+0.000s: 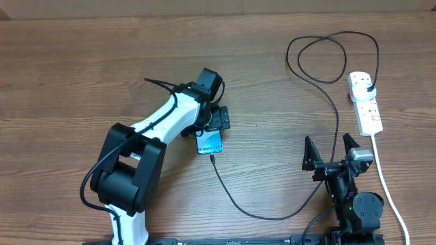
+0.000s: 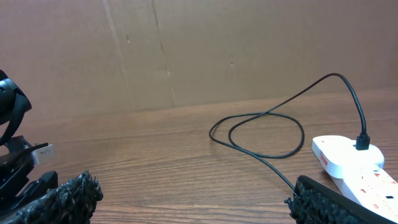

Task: Plug charger to phone and switch on socket

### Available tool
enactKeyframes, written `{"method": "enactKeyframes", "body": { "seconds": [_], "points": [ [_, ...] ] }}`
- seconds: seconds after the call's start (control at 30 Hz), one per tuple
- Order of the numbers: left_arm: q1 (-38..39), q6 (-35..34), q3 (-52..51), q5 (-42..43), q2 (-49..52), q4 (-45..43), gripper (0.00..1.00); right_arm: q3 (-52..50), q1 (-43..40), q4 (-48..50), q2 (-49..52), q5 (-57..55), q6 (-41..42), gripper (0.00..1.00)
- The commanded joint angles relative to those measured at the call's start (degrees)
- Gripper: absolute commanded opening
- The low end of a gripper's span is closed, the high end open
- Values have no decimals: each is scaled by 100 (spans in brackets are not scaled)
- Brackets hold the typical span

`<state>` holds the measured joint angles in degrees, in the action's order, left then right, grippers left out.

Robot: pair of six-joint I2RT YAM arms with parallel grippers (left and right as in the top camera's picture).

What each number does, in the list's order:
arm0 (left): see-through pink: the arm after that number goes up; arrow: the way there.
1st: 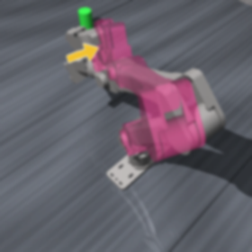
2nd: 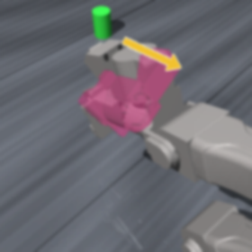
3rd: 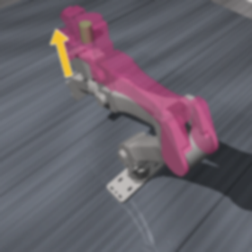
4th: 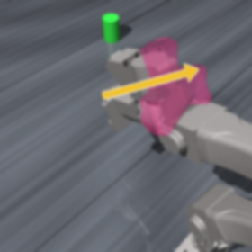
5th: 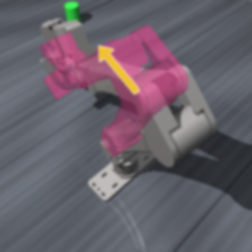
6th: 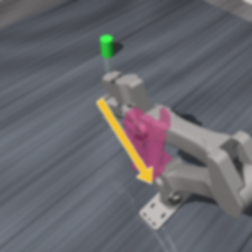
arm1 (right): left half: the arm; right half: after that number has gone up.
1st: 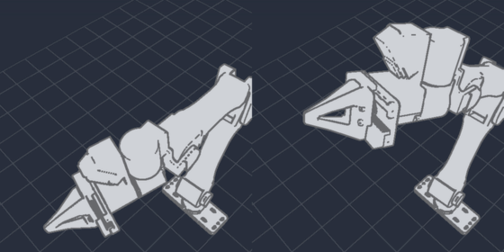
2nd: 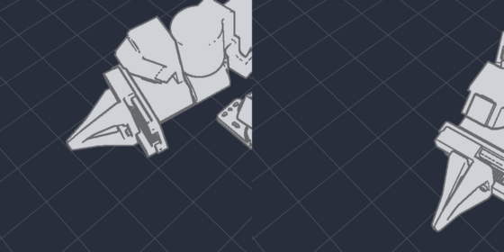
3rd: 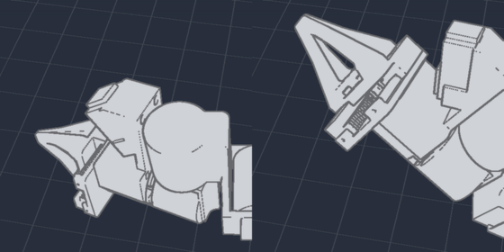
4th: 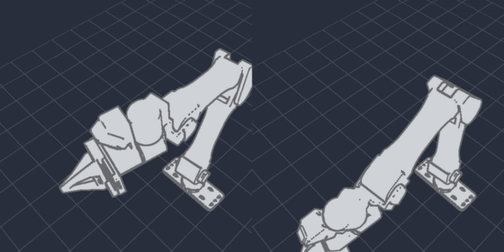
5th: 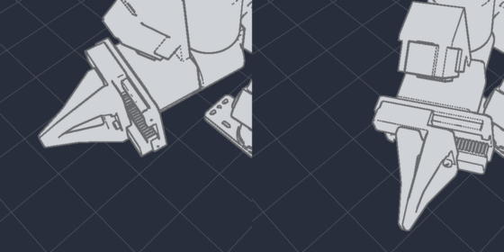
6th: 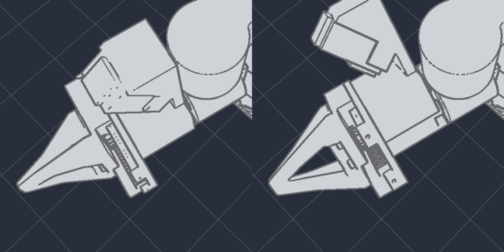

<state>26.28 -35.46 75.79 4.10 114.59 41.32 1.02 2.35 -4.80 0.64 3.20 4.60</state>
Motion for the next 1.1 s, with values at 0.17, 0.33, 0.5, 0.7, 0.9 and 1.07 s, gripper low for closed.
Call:
{"method": "enactKeyframes", "body": {
  "seconds": [0.17, 0.33, 0.5, 0.7, 0.9, 1.07],
  "points": [
    [39, 31, -223, 66, 234, 63, 100, -57, 26, 20, -48, 33, -17, 100],
    [42, 31, -223, 168, 234, 149, 100, -57, 26, 20, -48, 33, -17, 100],
    [37, 31, -223, 105, 234, 83, 100, -57, 26, 20, -48, 33, -17, 100],
    [37, 33, -223, 107, 234, -28, 100, -57, 26, 20, -48, 33, -17, 100],
    [26, 33, -223, -81, 234, -175, 100, -57, 26, 20, -48, 33, -17, 100],
    [22, -26, -223, -138, 234, -216, 100, -57, 26, 20, -48, 33, -17, 100]
  ]
}}
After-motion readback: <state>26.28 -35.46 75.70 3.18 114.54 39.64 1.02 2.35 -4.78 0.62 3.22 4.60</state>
